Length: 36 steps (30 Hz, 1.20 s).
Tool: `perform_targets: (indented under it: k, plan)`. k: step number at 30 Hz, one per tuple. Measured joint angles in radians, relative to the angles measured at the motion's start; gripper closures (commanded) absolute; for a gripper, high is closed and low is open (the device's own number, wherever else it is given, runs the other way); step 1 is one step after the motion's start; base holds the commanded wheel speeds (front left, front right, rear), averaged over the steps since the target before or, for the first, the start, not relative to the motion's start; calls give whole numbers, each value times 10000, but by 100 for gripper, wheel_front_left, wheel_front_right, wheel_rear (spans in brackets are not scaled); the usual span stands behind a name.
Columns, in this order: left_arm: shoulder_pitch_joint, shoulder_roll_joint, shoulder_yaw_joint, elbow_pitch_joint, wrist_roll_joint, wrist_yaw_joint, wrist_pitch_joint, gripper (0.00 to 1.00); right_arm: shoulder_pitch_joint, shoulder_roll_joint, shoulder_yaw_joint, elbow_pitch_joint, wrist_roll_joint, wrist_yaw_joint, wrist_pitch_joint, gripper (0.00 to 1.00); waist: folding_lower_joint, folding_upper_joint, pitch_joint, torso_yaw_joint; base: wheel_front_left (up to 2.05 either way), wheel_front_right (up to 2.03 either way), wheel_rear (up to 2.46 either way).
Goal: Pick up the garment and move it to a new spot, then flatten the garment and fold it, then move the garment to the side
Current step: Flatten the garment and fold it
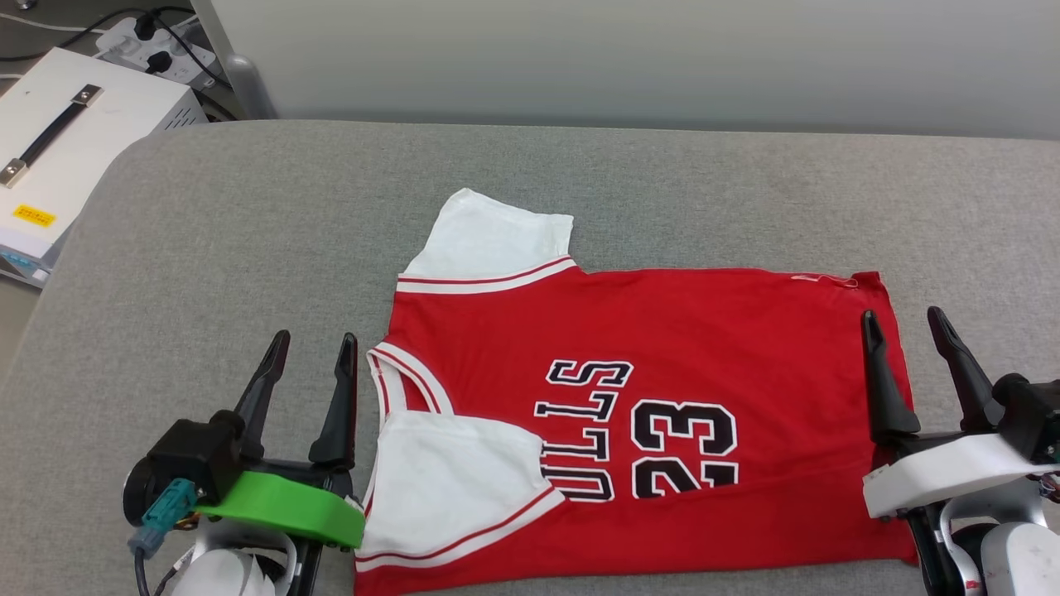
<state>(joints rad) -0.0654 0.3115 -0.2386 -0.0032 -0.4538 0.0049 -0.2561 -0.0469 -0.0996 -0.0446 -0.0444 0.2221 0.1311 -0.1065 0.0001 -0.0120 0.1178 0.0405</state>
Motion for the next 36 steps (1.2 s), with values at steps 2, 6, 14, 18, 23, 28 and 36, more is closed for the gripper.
perform_targets:
  k: [2,6,14,18,23,28,36]
  plan:
    - [37,-192,180,23,221,-330,0,0,-20,25,29,59,-6,0,-121,0,0,0,31,-20,0,0,0]
    - [30,-552,550,82,600,-790,0,0,-157,58,113,127,-6,0,-259,0,0,0,172,-80,0,0,0]
    - [-460,-508,458,591,819,-1243,19,0,-487,75,407,90,-54,0,-389,0,0,0,706,-339,0,0,0]
    - [-1661,138,-125,882,339,-1300,777,0,-825,105,658,-4,-84,0,-387,0,0,0,1117,-532,0,0,0]
    - [-3895,1499,-1386,911,-986,-1325,2894,0,-1285,245,989,-107,-86,0,-412,0,1,0,1770,-939,0,0,0]
    - [-6210,2669,-2635,1492,-2140,-1329,5572,0,-1477,318,1185,-111,-69,0,-527,0,1,0,2425,-1360,0,0,0]
    - [-9542,3917,-3687,3440,-3710,-1329,9306,0,-2092,445,1923,186,205,0,-920,0,2,0,3605,-2368,0,0,0]
